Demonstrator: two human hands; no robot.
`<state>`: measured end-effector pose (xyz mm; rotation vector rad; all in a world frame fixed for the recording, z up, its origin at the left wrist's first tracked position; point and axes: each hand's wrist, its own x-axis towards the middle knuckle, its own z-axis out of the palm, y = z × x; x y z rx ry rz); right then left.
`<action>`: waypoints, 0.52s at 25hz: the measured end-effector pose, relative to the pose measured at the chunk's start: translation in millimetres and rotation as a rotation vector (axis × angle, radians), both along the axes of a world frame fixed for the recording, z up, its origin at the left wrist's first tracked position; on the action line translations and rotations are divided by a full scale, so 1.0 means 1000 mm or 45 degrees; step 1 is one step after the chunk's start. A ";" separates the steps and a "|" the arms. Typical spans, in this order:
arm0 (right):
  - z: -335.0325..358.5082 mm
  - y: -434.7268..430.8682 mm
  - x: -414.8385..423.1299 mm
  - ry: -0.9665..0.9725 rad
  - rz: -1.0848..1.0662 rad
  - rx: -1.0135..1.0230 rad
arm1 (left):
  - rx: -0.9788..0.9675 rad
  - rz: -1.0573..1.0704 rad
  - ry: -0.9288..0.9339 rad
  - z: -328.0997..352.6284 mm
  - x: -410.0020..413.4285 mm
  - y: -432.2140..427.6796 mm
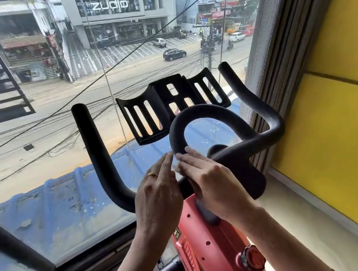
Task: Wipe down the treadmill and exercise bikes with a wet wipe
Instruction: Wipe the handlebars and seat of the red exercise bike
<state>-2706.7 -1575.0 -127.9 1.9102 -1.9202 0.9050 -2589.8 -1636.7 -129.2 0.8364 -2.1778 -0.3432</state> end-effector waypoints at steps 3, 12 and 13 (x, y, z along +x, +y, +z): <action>-0.026 0.030 -0.008 0.067 0.181 -0.129 | -0.080 -0.124 -0.077 -0.003 -0.001 0.001; -0.019 0.031 -0.044 -0.467 -0.325 -0.272 | -0.225 -0.266 -0.269 -0.006 -0.029 0.009; -0.022 0.031 -0.034 -0.343 -0.187 -0.204 | -0.232 -0.279 -0.283 -0.006 -0.032 0.009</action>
